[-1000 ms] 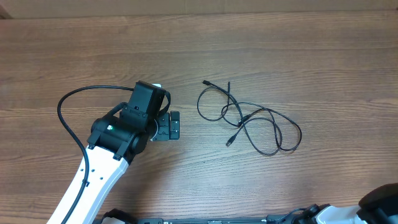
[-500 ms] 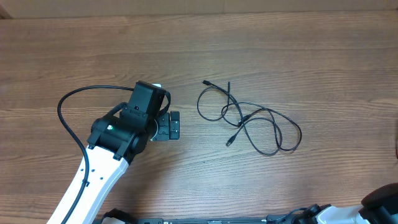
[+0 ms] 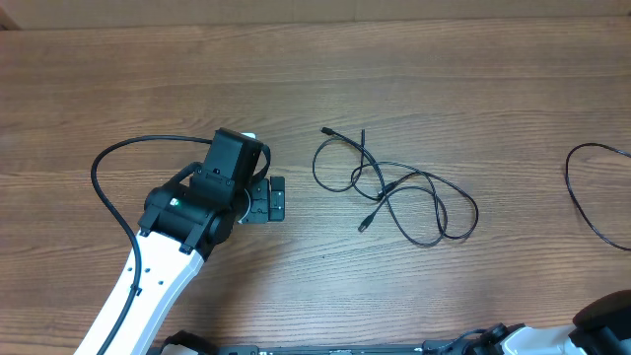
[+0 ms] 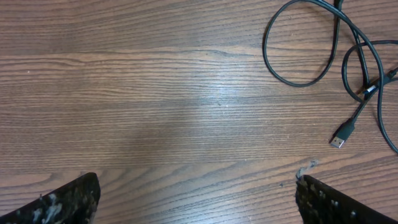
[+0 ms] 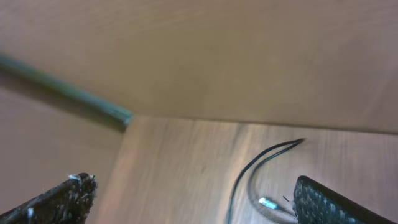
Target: Untangle cables
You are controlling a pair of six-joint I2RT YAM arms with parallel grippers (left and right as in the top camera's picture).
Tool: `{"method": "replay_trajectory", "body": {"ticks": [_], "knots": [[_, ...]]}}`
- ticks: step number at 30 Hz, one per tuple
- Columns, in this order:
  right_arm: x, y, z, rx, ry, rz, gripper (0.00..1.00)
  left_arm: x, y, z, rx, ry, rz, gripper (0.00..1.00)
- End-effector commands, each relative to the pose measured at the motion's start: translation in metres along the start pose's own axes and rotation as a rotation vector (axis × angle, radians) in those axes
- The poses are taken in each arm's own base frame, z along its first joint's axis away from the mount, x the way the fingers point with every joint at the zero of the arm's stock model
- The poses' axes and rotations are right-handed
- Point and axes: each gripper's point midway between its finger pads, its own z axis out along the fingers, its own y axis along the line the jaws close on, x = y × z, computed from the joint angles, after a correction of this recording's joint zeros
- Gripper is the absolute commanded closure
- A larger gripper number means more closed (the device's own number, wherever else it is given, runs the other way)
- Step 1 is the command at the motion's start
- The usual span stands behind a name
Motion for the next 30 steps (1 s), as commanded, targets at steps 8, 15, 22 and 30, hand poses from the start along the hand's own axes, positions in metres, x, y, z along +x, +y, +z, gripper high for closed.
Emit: {"method": "replay_trajectory", "body": {"ticks": [8,15,22,30], "knots": [[0.046,0.125,-0.037,-0.634,0.237,-0.096,0.00,-0.002,0.001,-0.001,0.004,-0.006,-0.017,0.01],[0.103,0.178,-0.058,-0.760,0.360,-0.199,0.00,-0.002,0.001,-0.001,0.004,-0.006,-0.016,0.00],[0.209,0.188,-0.084,-0.760,0.592,-0.474,0.00,-0.002,0.001,-0.001,0.004,-0.006,-0.016,0.00],[0.286,0.143,-0.089,-0.457,0.774,-0.643,0.00,-0.002,0.001,-0.001,0.004,-0.005,-0.016,0.01]]}}
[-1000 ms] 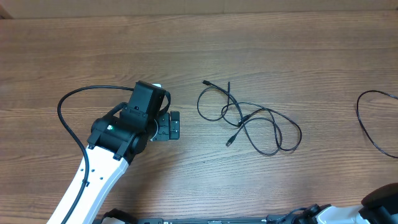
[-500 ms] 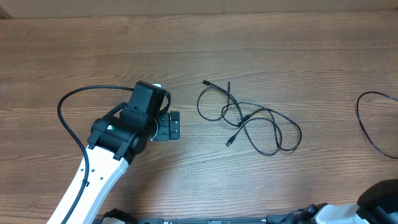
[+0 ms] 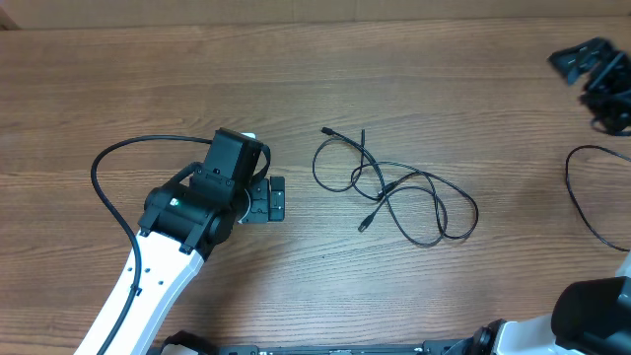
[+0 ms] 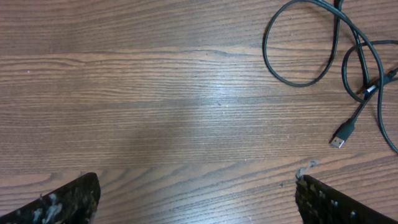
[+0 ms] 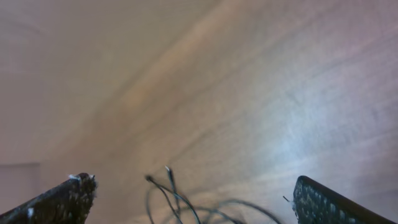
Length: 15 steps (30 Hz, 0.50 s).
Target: Untangle cables
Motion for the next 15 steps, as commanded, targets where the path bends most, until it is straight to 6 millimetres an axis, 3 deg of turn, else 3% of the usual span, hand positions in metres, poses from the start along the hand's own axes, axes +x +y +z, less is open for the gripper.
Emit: {"method": "replay_trajectory", "body": {"ticks": [1,15], "knots": [[0.021,-0.020,0.015,0.135,0.065,-0.040,0.00,-0.002,0.001,-0.001,0.004,-0.006,-0.016,0.00],[0.132,-0.072,0.065,0.215,0.387,0.149,0.00,-0.002,0.001,-0.001,0.004,-0.006,-0.016,0.00]]}}
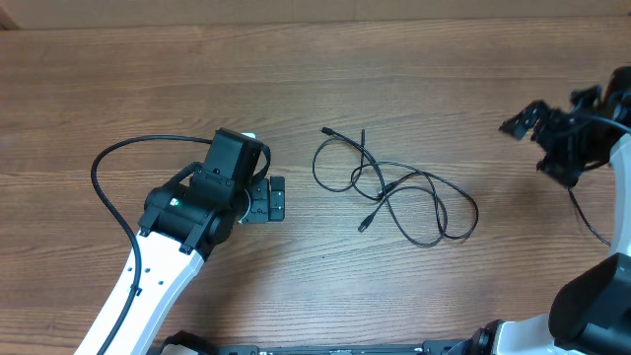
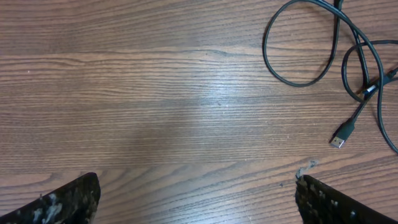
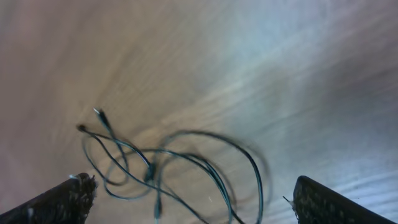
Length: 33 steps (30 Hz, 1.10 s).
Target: Untangle cables
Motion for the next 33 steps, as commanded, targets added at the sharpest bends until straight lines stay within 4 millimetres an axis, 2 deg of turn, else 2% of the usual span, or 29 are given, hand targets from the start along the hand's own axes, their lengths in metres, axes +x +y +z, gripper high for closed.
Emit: {"method": "replay_trajectory", "body": {"ticks": [1,7,11,15,21,24,26,28,30,31,32,33], "knots": [[0.020,-0.010,0.018,0.025,0.071,0.022,0.00,-0.002,0.001,-0.001,0.004,-0.006,-0.016,0.00],[0.055,-0.034,0.059,0.031,0.162,0.084,0.00,-0.002,0.001,-0.001,0.004,-0.005,-0.016,0.00],[0.074,-0.035,0.078,-0.035,0.204,0.106,0.00,-0.002,0.001,-0.001,0.004,-0.005,-0.016,0.00],[0.092,-0.045,0.092,-0.034,0.240,0.123,0.01,-0.002,0.001,-0.001,0.004,-0.005,-0.016,0.00],[0.115,-0.059,0.107,-0.022,0.279,0.143,0.09,-0.002,0.001,-0.001,0.004,-0.006,-0.016,0.00],[0.125,-0.064,0.113,-0.024,0.292,0.147,0.17,-0.002,0.001,-0.001,0.004,-0.005,-0.016,0.00],[0.128,-0.065,0.116,-0.026,0.295,0.148,0.25,-0.002,0.001,-0.001,0.004,-0.005,-0.016,0.01],[0.130,-0.067,0.118,-0.025,0.296,0.149,0.37,-0.002,0.001,-0.001,0.004,-0.005,-0.016,0.00],[0.129,-0.067,0.119,-0.027,0.289,0.145,0.62,-0.002,0.001,-0.001,0.004,-0.005,-0.016,0.00],[0.128,-0.067,0.119,-0.030,0.282,0.142,0.81,-0.002,0.001,-0.001,0.004,-0.005,-0.016,0.00],[0.126,-0.067,0.120,-0.032,0.275,0.138,0.92,-0.002,0.001,-0.001,0.004,-0.005,-0.016,0.00],[0.123,-0.066,0.121,-0.036,0.264,0.133,0.96,-0.002,0.001,-0.001,0.004,-0.005,-0.016,0.00]]}}
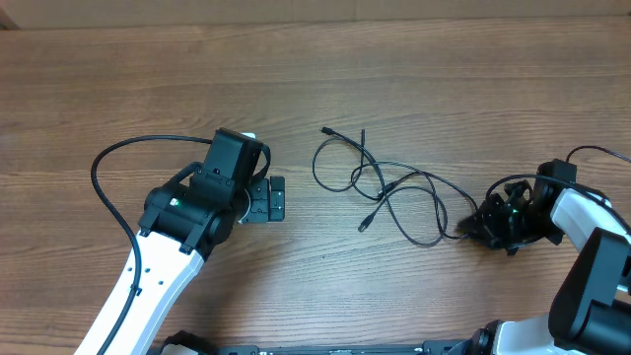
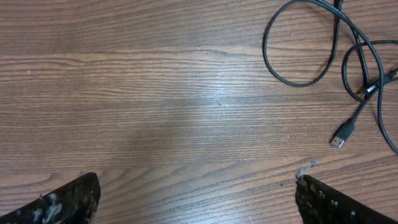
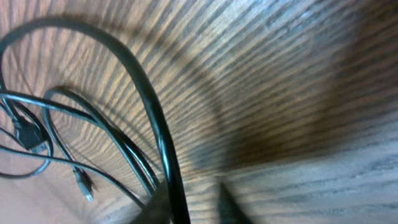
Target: Untangle cables
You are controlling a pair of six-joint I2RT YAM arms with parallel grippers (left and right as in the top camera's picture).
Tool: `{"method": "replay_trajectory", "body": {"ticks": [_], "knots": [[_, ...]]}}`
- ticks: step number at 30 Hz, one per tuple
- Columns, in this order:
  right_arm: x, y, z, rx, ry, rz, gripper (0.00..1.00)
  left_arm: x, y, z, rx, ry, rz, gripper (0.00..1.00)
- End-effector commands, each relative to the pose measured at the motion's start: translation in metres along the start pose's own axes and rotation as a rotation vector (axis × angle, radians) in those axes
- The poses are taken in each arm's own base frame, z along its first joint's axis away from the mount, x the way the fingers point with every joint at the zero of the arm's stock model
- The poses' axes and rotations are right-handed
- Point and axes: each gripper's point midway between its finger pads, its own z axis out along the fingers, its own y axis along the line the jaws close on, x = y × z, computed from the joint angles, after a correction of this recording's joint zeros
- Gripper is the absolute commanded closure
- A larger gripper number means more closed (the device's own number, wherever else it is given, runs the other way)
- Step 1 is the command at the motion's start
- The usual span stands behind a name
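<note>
A tangle of thin black cables lies mid-table, one USB plug pointing to the near left. My left gripper rests open on the wood left of the tangle; its view shows the cable loops and the plug at the upper right, nothing between its fingers. My right gripper is down at the tangle's right loop. In its view the thick loop runs between the blurred fingers, which stand close together with a gap still showing.
The left arm's own black cable arcs out to the far left. A short stretch of another black cable shows by the right arm. The wooden table's far edge runs along the top.
My right gripper was up over the table's right side, wide open; now it is low at the right loop of the tangle with its fingers much closer together. The left arm has not moved.
The right arm was out of the overhead view at first, then its gripper showed at the far right corner, then lower on the right, open. Now it sits at the tangle's right loop. The cables and left gripper have stayed put throughout.
</note>
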Motion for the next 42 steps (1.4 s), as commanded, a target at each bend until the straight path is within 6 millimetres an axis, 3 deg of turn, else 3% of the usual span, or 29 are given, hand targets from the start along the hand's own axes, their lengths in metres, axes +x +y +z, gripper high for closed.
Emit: {"method": "replay_trajectory", "body": {"ticks": [1,5,8,12,14,15,16,17,18,23,27,37,42], "knots": [[-0.006,0.005,0.001,-0.022,-0.024,-0.027,0.96,-0.002,0.001,-0.001,0.004,-0.006,-0.016,0.00],[-0.017,0.043,-0.016,-0.177,-0.048,-0.078,0.96,-0.002,0.001,-0.001,0.004,-0.006,-0.016,0.01],[-0.027,0.068,-0.042,-0.237,-0.099,-0.128,0.96,-0.002,0.001,-0.001,0.004,-0.006,-0.016,0.00],[-0.036,0.106,-0.101,-0.274,-0.224,-0.224,0.96,-0.002,0.001,-0.001,0.004,-0.006,-0.016,0.00],[-0.035,0.138,-0.156,-0.301,-0.345,-0.308,0.96,-0.002,0.001,-0.001,0.004,-0.006,-0.016,0.00],[-0.034,0.147,-0.172,-0.309,-0.381,-0.333,0.96,-0.002,0.001,-0.001,0.004,-0.006,-0.016,0.01],[-0.031,0.156,-0.189,-0.320,-0.419,-0.360,0.96,-0.002,0.001,-0.001,0.004,-0.006,-0.016,0.00],[-0.024,0.176,-0.225,-0.345,-0.495,-0.411,0.96,-0.002,0.001,-0.001,0.004,-0.006,-0.016,0.00],[-0.018,0.186,-0.245,-0.358,-0.538,-0.441,0.96,-0.002,0.001,-0.001,0.004,-0.006,-0.016,0.00],[0.011,0.227,-0.315,-0.408,-0.676,-0.567,0.96,-0.002,0.001,-0.001,0.004,-0.006,-0.016,0.00],[0.043,0.263,-0.355,-0.483,-0.745,-0.649,0.96,-0.002,0.001,-0.001,0.004,-0.006,-0.016,0.01],[0.105,0.319,-0.381,-0.630,-0.749,-0.831,0.96,-0.002,0.001,-0.001,0.004,-0.006,-0.016,0.00],[0.123,0.337,-0.393,-0.705,-0.758,-0.872,0.96,-0.002,0.001,-0.001,0.004,-0.006,-0.016,0.00]]}}
